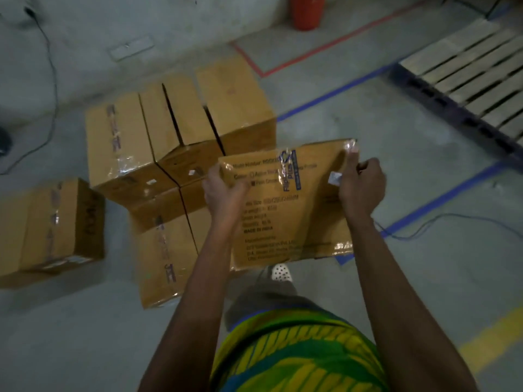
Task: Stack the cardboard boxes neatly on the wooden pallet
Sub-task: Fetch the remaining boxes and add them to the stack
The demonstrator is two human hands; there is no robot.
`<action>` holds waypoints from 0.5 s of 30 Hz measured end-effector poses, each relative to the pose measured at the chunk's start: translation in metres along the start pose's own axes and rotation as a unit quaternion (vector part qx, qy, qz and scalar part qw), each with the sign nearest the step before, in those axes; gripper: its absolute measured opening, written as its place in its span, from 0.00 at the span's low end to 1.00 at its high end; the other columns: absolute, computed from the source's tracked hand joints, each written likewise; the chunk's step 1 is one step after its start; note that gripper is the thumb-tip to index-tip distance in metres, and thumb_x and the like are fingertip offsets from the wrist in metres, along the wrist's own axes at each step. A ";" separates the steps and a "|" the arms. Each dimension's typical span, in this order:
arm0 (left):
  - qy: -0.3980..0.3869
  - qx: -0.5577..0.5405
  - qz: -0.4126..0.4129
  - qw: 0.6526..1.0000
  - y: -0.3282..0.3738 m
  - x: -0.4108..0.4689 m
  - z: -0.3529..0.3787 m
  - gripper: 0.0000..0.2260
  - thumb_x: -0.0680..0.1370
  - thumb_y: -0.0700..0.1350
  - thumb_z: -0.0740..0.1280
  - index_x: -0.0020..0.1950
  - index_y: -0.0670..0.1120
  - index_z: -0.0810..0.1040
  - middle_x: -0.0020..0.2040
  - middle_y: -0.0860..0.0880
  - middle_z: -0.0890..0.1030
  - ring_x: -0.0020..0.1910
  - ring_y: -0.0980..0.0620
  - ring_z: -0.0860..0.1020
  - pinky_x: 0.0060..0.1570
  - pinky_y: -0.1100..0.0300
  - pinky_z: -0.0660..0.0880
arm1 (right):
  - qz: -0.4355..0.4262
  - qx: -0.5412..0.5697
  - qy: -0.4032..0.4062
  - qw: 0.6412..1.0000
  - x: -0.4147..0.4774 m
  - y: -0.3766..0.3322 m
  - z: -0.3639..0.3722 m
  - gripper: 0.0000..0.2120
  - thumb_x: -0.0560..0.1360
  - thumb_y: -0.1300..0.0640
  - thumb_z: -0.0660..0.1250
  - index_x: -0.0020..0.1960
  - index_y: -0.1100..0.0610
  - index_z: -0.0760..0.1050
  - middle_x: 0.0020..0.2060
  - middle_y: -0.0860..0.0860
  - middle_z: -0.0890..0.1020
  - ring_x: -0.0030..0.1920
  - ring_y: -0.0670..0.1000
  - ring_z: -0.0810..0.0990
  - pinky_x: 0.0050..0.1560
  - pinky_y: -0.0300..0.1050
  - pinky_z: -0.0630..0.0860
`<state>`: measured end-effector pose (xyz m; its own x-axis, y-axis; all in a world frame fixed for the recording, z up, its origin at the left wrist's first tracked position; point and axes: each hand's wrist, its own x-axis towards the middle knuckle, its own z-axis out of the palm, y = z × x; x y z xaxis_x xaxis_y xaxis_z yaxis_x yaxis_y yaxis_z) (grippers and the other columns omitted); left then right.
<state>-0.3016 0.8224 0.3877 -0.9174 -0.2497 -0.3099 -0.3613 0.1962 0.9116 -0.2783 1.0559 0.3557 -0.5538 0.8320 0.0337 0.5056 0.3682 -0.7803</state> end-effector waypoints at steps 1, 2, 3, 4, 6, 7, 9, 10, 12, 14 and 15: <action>-0.005 0.005 -0.005 1.000 -0.015 -0.002 0.007 0.30 0.71 0.46 0.74 0.70 0.58 0.70 0.65 0.54 0.71 0.62 0.51 0.76 0.57 0.46 0.81 | 0.018 -0.008 -0.006 1.000 0.002 0.017 0.003 0.29 0.79 0.30 0.52 0.43 0.56 0.69 0.40 0.53 0.78 0.46 0.59 0.78 0.51 0.56 0.76; -0.012 0.008 -0.019 1.000 -0.028 -0.007 0.015 0.25 0.73 0.44 0.74 0.67 0.60 0.71 0.64 0.55 0.71 0.61 0.51 0.76 0.56 0.47 0.81 | 0.031 -0.019 -0.013 0.999 0.003 0.034 0.005 0.28 0.80 0.31 0.51 0.43 0.55 0.68 0.40 0.53 0.77 0.45 0.59 0.78 0.50 0.57 0.76; -0.017 0.009 -0.033 0.999 -0.040 -0.013 0.023 0.21 0.74 0.45 0.73 0.61 0.63 0.71 0.63 0.54 0.72 0.60 0.51 0.77 0.55 0.46 0.81 | 0.039 -0.035 -0.023 0.998 0.003 0.051 0.006 0.28 0.81 0.32 0.51 0.43 0.55 0.68 0.40 0.53 0.77 0.45 0.59 0.78 0.49 0.57 0.76; -0.010 0.013 -0.042 0.999 -0.050 -0.021 0.030 0.19 0.74 0.45 0.73 0.56 0.65 0.70 0.62 0.54 0.74 0.59 0.50 0.78 0.55 0.45 0.81 | 0.038 -0.047 -0.031 0.998 0.004 0.067 0.007 0.27 0.82 0.33 0.51 0.43 0.55 0.68 0.40 0.53 0.77 0.45 0.59 0.78 0.48 0.57 0.76; 0.025 0.034 -0.033 0.999 -0.059 -0.030 0.043 0.19 0.75 0.46 0.74 0.58 0.60 0.70 0.61 0.54 0.74 0.59 0.50 0.77 0.55 0.45 0.81 | 0.027 -0.053 -0.023 0.998 0.007 0.085 0.010 0.25 0.83 0.34 0.51 0.44 0.55 0.69 0.40 0.52 0.77 0.44 0.58 0.78 0.47 0.56 0.77; 0.040 0.048 -0.026 0.998 -0.062 -0.029 0.048 0.20 0.74 0.48 0.75 0.61 0.57 0.70 0.61 0.54 0.72 0.60 0.50 0.76 0.56 0.45 0.80 | 0.021 -0.057 -0.018 0.998 0.009 0.086 0.012 0.25 0.83 0.34 0.51 0.44 0.55 0.69 0.40 0.52 0.77 0.43 0.57 0.77 0.46 0.57 0.77; 0.066 0.051 -0.057 0.995 -0.062 -0.026 0.055 0.27 0.71 0.57 0.74 0.67 0.56 0.68 0.65 0.53 0.71 0.63 0.48 0.74 0.59 0.43 0.78 | 0.013 -0.071 -0.030 0.997 0.017 0.085 0.017 0.27 0.82 0.32 0.50 0.43 0.54 0.68 0.38 0.51 0.76 0.40 0.54 0.76 0.46 0.59 0.77; 0.074 0.044 -0.080 0.993 -0.065 -0.024 0.056 0.29 0.70 0.62 0.72 0.68 0.58 0.68 0.67 0.52 0.71 0.65 0.47 0.74 0.60 0.41 0.78 | 0.011 -0.074 -0.043 0.996 0.020 0.083 0.018 0.28 0.81 0.31 0.49 0.43 0.54 0.68 0.39 0.51 0.77 0.41 0.54 0.76 0.48 0.60 0.77; 0.110 0.017 -0.115 0.987 -0.068 -0.020 0.053 0.20 0.73 0.61 0.69 0.62 0.60 0.70 0.66 0.50 0.73 0.62 0.46 0.76 0.57 0.41 0.79 | 0.016 -0.051 -0.069 0.996 0.028 0.075 0.021 0.29 0.79 0.27 0.48 0.47 0.53 0.69 0.44 0.52 0.78 0.46 0.55 0.77 0.54 0.62 0.76; 0.152 -0.030 -0.155 0.976 -0.070 -0.018 0.051 0.09 0.80 0.55 0.65 0.59 0.57 0.71 0.62 0.46 0.76 0.55 0.46 0.78 0.53 0.46 0.79 | 0.032 -0.023 -0.112 0.993 0.034 0.069 0.027 0.33 0.76 0.24 0.48 0.53 0.53 0.71 0.52 0.53 0.79 0.53 0.57 0.78 0.59 0.64 0.74; 0.160 -0.059 -0.180 0.969 -0.069 -0.018 0.051 0.08 0.82 0.53 0.63 0.60 0.55 0.72 0.60 0.45 0.77 0.53 0.47 0.78 0.50 0.48 0.79 | 0.046 -0.025 -0.140 0.989 0.035 0.067 0.030 0.35 0.74 0.23 0.49 0.56 0.53 0.72 0.55 0.53 0.79 0.55 0.58 0.78 0.61 0.65 0.73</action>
<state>-0.2689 0.8617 0.3162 -0.6302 -0.5666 -0.5309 -0.6087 -0.0639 0.7908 -0.2836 1.0976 0.2854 -0.6615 0.7184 -0.2155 0.5902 0.3214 -0.7405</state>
